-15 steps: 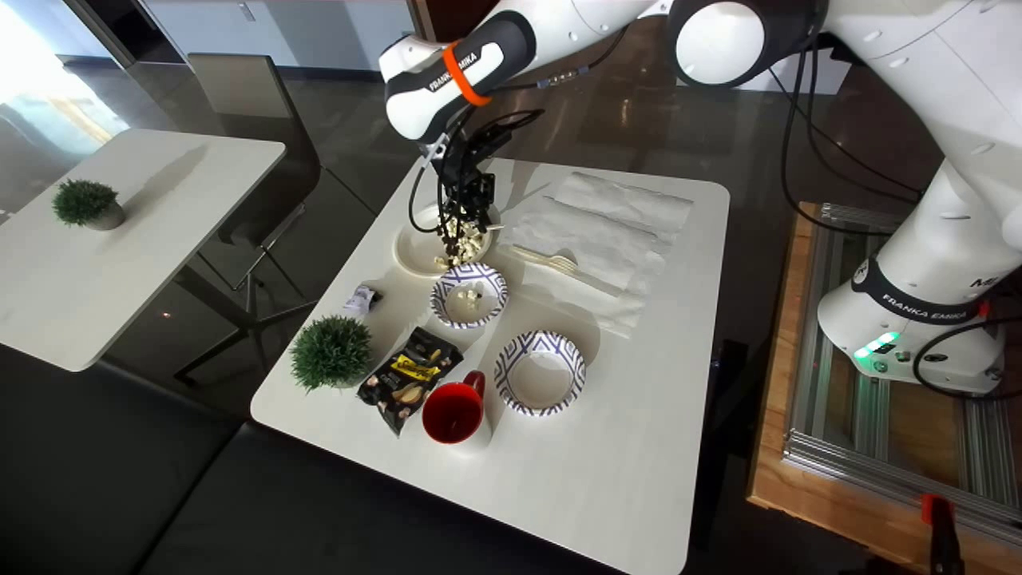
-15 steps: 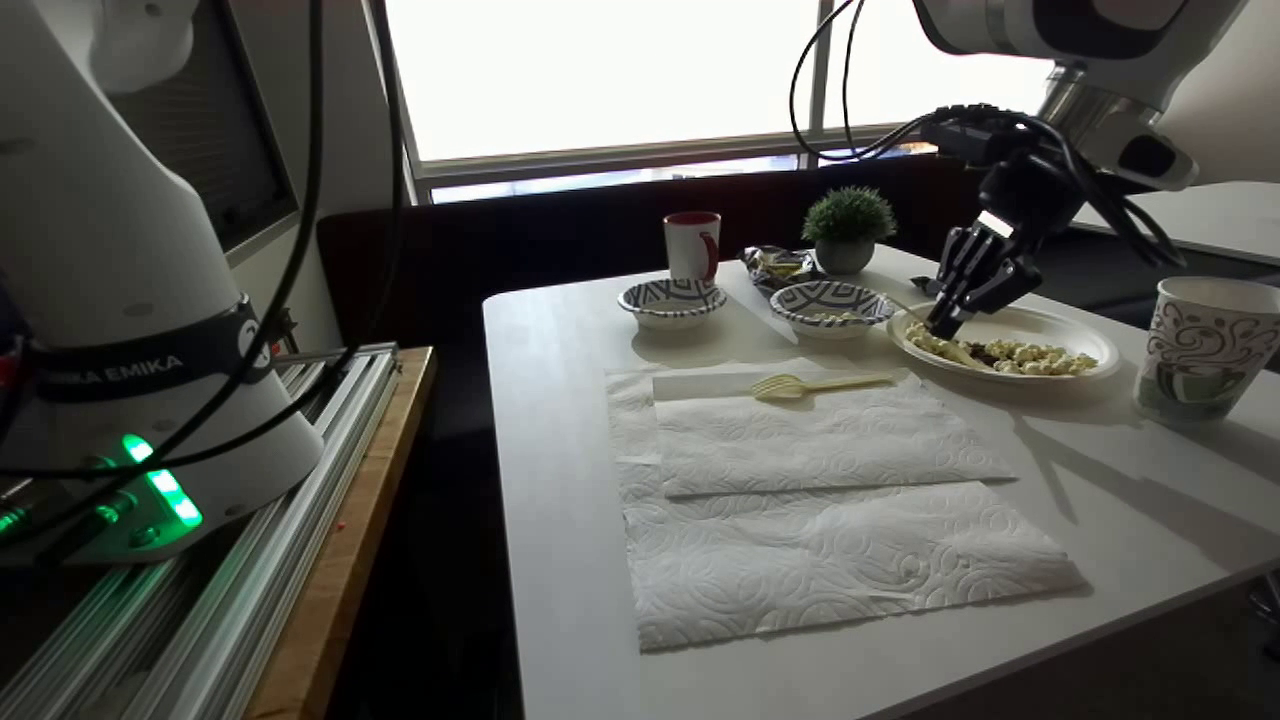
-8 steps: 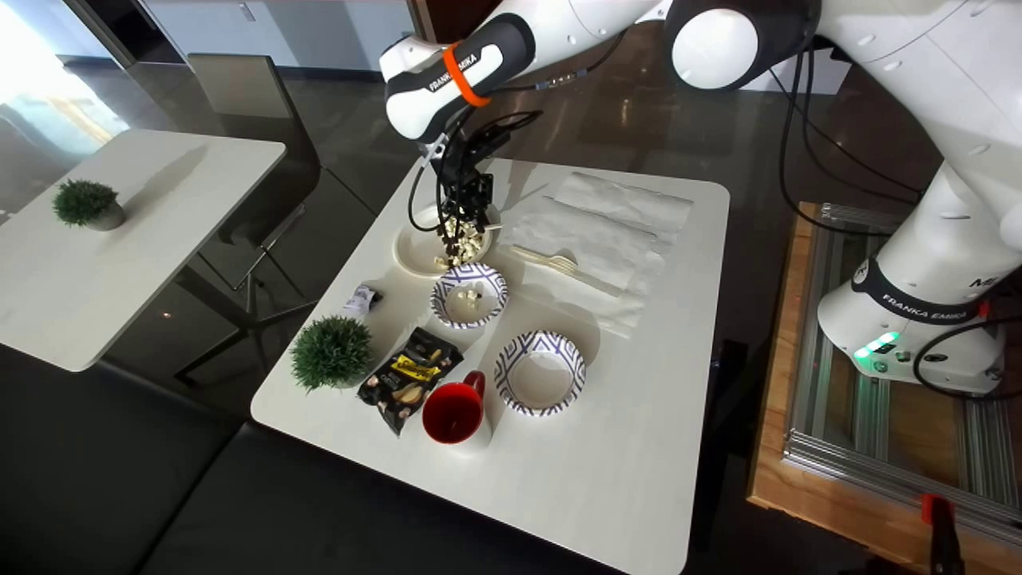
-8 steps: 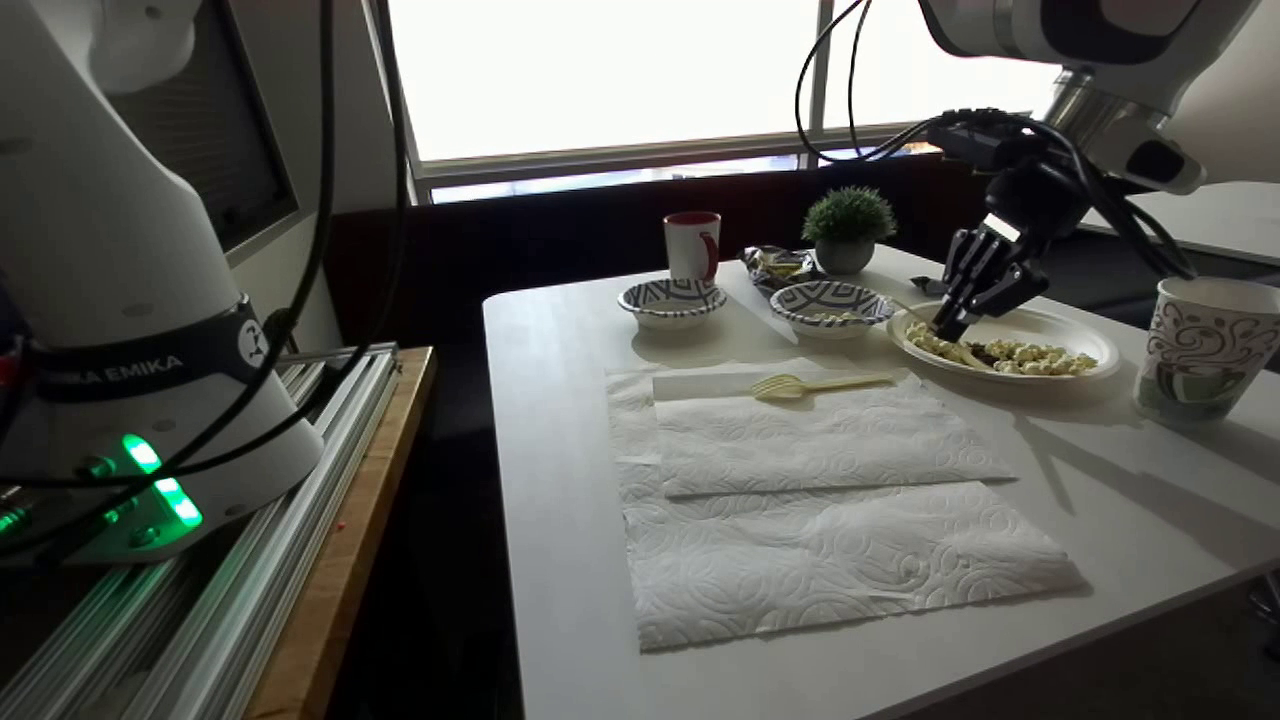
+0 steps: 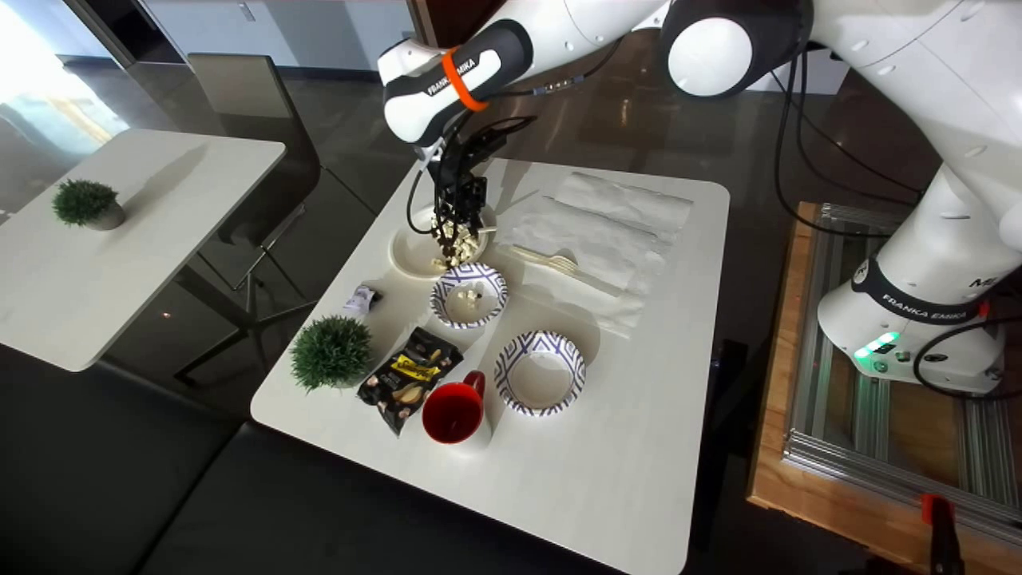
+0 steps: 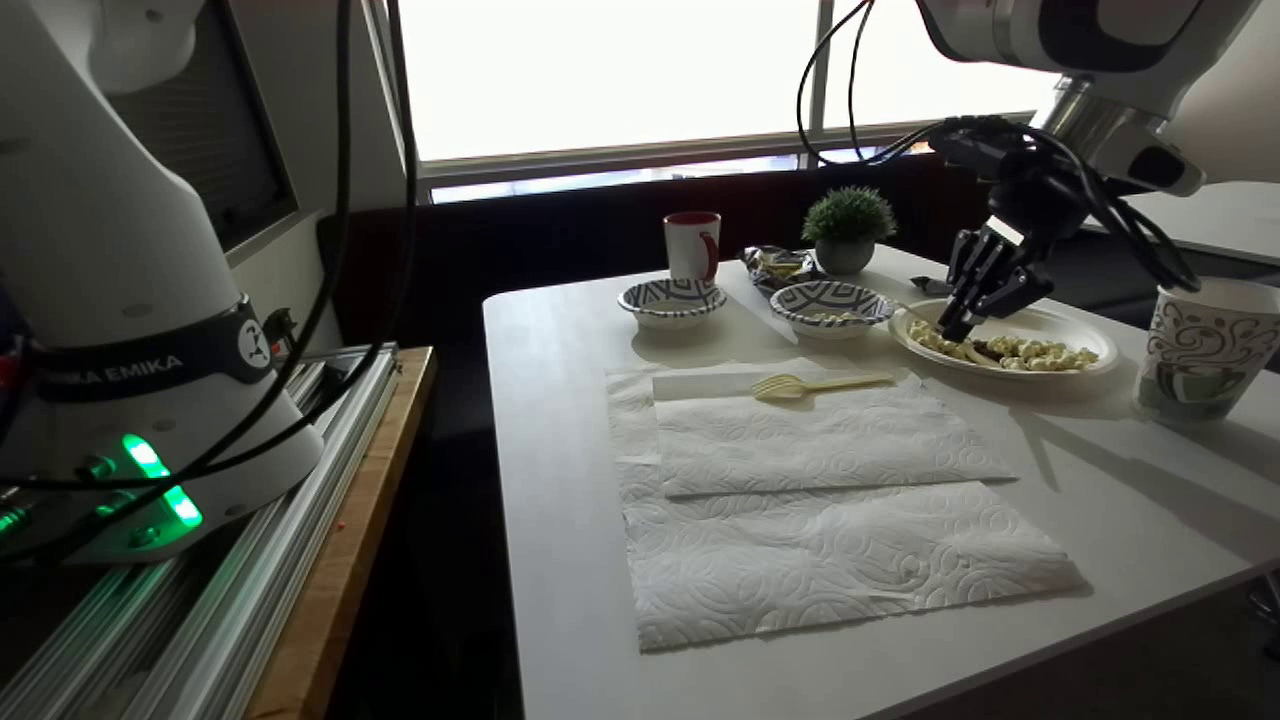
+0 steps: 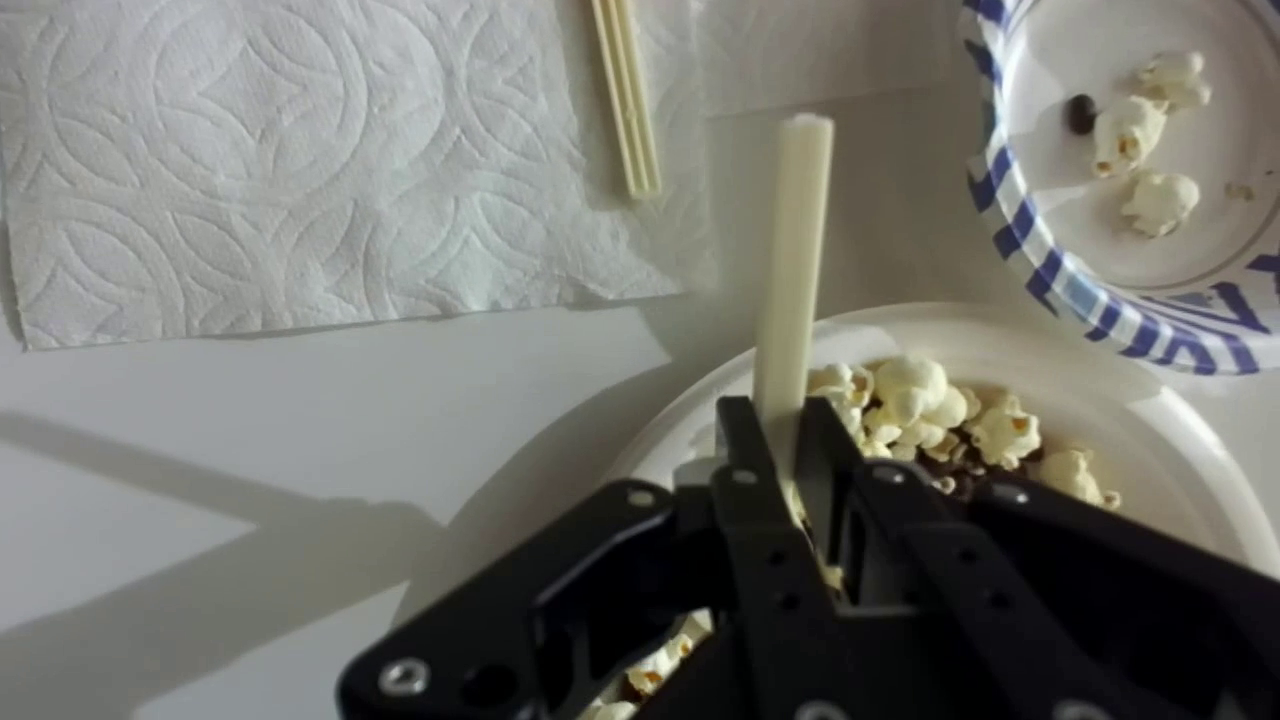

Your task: Use the white spoon to place some contents from the white plate into the black and white bowl on the left.

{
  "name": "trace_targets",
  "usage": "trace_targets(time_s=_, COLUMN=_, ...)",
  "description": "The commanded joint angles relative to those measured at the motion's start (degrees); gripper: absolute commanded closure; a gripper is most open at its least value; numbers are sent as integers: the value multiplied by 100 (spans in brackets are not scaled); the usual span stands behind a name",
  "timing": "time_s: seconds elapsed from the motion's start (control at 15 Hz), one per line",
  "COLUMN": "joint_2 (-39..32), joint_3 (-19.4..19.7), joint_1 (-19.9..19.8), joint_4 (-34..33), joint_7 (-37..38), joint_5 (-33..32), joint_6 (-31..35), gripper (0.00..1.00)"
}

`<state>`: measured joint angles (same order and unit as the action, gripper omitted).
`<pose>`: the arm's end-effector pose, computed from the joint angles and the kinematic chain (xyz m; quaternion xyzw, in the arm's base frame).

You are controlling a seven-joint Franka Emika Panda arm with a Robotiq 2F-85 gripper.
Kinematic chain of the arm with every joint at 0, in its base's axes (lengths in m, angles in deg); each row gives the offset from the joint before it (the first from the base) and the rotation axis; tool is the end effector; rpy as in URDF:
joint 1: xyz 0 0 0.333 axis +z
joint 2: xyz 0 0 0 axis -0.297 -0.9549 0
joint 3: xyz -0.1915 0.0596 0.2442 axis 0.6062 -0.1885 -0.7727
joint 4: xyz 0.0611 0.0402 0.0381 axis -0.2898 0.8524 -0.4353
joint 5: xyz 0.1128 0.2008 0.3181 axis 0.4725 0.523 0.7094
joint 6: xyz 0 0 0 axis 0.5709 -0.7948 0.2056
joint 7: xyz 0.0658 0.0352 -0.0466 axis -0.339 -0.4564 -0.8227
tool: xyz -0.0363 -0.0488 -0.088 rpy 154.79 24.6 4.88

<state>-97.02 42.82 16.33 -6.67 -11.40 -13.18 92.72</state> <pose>0.7399 0.0037 0.1865 -0.9802 0.1199 0.1473 0.0561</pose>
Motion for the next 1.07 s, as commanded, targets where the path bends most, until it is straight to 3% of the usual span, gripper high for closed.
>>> trace_targets(time_s=0.0, joint_2=-248, joint_3=-121, joint_1=-71, joint_4=-246, joint_7=-150, joint_5=162, joint_6=317, gripper=97)
trace_targets(time_s=0.53, joint_2=-229, joint_3=-243, joint_1=-112, joint_4=-117, joint_7=-265, joint_5=268, joint_6=1058, gripper=97)
trace_targets(time_s=1.0, joint_2=49, joint_3=-246, joint_1=-151, joint_4=177, joint_7=-304, joint_5=249, joint_6=1079, gripper=97)
